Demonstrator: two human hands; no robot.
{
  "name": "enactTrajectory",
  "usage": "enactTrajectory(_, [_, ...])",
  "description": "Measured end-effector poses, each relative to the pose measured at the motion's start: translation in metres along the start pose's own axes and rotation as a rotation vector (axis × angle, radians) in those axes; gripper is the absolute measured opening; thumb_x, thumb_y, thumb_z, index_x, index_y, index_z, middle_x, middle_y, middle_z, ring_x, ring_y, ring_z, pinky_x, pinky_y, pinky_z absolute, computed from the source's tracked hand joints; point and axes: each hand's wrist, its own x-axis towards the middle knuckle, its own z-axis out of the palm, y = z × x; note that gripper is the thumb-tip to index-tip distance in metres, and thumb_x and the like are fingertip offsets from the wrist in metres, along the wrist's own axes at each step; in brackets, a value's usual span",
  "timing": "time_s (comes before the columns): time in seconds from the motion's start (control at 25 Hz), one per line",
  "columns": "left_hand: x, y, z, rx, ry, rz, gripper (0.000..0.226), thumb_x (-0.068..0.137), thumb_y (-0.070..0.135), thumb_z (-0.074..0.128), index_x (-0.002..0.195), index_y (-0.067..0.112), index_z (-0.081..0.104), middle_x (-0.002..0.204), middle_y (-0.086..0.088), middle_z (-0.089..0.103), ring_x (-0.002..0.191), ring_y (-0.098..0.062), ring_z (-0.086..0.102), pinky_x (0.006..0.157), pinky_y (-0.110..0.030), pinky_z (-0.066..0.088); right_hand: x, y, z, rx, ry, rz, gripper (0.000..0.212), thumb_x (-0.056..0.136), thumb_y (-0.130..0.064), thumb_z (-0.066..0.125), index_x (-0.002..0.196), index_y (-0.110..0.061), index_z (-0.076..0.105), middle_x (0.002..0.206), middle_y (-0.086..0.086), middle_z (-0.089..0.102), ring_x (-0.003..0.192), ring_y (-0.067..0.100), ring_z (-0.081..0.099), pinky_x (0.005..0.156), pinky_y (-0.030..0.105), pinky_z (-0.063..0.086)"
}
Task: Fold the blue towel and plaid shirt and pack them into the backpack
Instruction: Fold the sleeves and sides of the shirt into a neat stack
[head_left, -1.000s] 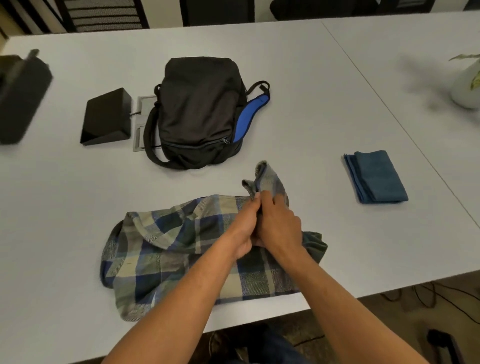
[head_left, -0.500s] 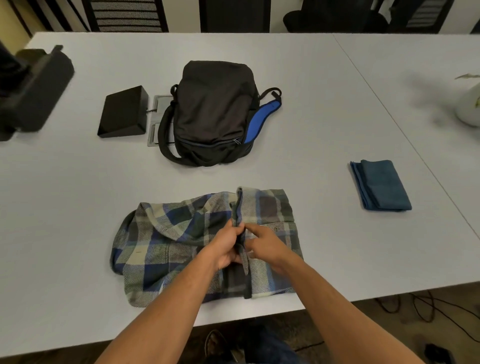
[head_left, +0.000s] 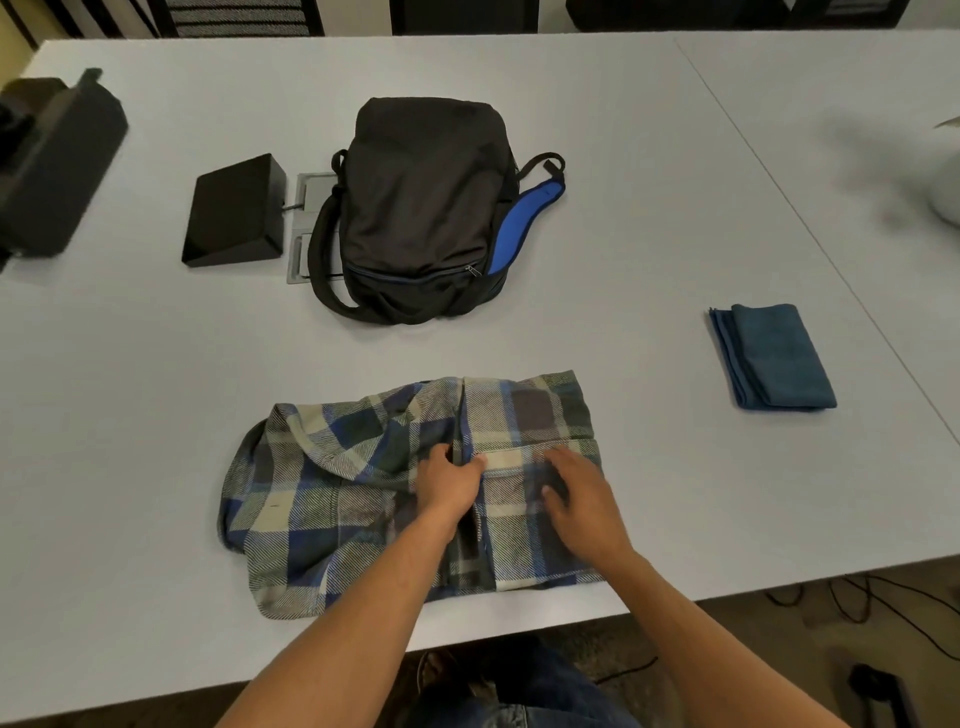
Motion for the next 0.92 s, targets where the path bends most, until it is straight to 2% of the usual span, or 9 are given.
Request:
enactTrajectory(0.04, [-0.004, -0.001, 0.003, 0.010, 0.027, -0.005, 0.060, 0.085, 0.048, 0.067, 0.135, 0.021, 0.047, 0.132, -0.008, 0.047, 0.118, -0.030, 0.050, 0.101, -0.046, 0.046, 0.000, 0.014, 0.003, -0.106, -0.004, 0.007, 0.054, 0.100, -0.037, 0.051, 0.150, -0.023, 0.037, 0.156, -0.001, 0.035, 0.143, 0.021, 0.034, 0.114, 0.032, 0.025])
enactTrajectory(0.12, [-0.008, -0.002, 0.009, 0.022, 0.077, -0.025, 0.067, 0.086, 0.053, 0.065, 0.140, 0.020, 0.043, 0.138, -0.009, 0.037, 0.128, -0.032, 0.041, 0.106, -0.043, 0.041, -0.001, 0.037, 0.011, -0.251, -0.101, 0.038, 0.070, 0.097, -0.062, 0.030, 0.156, -0.031, 0.010, 0.163, -0.009, -0.002, 0.151, 0.016, 0.000, 0.119, 0.044, 0.002])
enactTrajectory(0.16, [-0.009, -0.002, 0.011, 0.013, 0.101, -0.037, 0.069, 0.086, 0.054, 0.064, 0.141, 0.019, 0.042, 0.138, -0.010, 0.035, 0.129, -0.032, 0.040, 0.104, -0.042, 0.040, -0.002, 0.045, 0.015, -0.286, -0.142, 0.037, 0.075, 0.093, -0.070, 0.020, 0.156, -0.034, -0.001, 0.160, -0.012, -0.017, 0.150, 0.013, -0.013, 0.118, 0.044, -0.005])
enactTrajectory(0.24, [-0.008, -0.002, 0.015, -0.030, 0.109, -0.046, 0.070, 0.087, 0.055, 0.063, 0.141, 0.016, 0.043, 0.138, -0.011, 0.033, 0.127, -0.032, 0.042, 0.101, -0.040, 0.042, -0.004, 0.052, 0.023, -0.276, -0.157, 0.010, 0.082, 0.086, -0.078, 0.008, 0.155, -0.036, -0.008, 0.156, -0.013, -0.028, 0.147, 0.012, -0.024, 0.117, 0.043, -0.006])
enactTrajectory(0.36, [-0.006, 0.000, 0.022, -0.022, 0.093, -0.034, 0.071, 0.088, 0.059, 0.058, 0.140, 0.013, 0.042, 0.139, -0.011, 0.036, 0.122, -0.032, 0.048, 0.096, -0.042, 0.047, -0.004, 0.053, 0.032, -0.252, -0.157, 0.014, 0.085, 0.084, -0.080, 0.004, 0.155, -0.034, -0.010, 0.156, -0.010, -0.033, 0.145, 0.013, -0.030, 0.119, 0.041, -0.004])
enactTrajectory(0.48, [-0.009, -0.001, 0.027, 0.133, 0.148, 0.032, 0.061, 0.093, 0.059, 0.047, 0.134, 0.014, 0.042, 0.134, -0.010, 0.044, 0.112, -0.033, 0.054, 0.085, -0.047, 0.052, -0.003, 0.058, 0.035, -0.265, -0.164, 0.015, 0.081, 0.087, -0.076, 0.006, 0.153, -0.035, -0.015, 0.154, -0.012, -0.037, 0.143, 0.011, -0.034, 0.119, 0.041, -0.006])
enactTrajectory(0.64, [-0.014, -0.007, 0.029, 0.261, 0.199, 0.157, 0.049, 0.099, 0.055, 0.037, 0.124, 0.014, 0.040, 0.125, -0.010, 0.048, 0.102, -0.034, 0.059, 0.071, -0.040, 0.047, -0.004, 0.063, 0.034, -0.295, -0.177, -0.025, 0.078, 0.089, -0.075, 0.007, 0.152, -0.036, -0.017, 0.156, -0.010, -0.035, 0.143, 0.011, -0.034, 0.118, 0.039, -0.010])
enactTrajectory(0.76, [-0.009, -0.007, 0.029, 0.094, 0.164, 0.197, 0.034, 0.098, 0.048, 0.044, 0.110, 0.015, 0.041, 0.105, -0.004, 0.055, 0.093, -0.028, 0.060, 0.068, -0.039, 0.050, -0.004, 0.068, 0.032, -0.273, -0.170, -0.041, 0.076, 0.092, -0.072, 0.012, 0.154, -0.035, -0.013, 0.160, -0.009, -0.028, 0.146, 0.010, -0.029, 0.120, 0.040, -0.007])
enactTrajectory(0.92, [-0.009, -0.005, 0.022, -0.143, 0.063, 0.198, 0.032, 0.098, 0.034, 0.054, 0.122, 0.014, 0.044, 0.103, -0.002, 0.060, 0.090, -0.016, 0.061, 0.063, -0.021, 0.048, -0.004, 0.072, 0.025, -0.186, -0.123, -0.048, 0.073, 0.093, -0.072, 0.014, 0.153, -0.038, -0.010, 0.161, -0.012, -0.019, 0.147, 0.003, -0.021, 0.122, 0.036, -0.002])
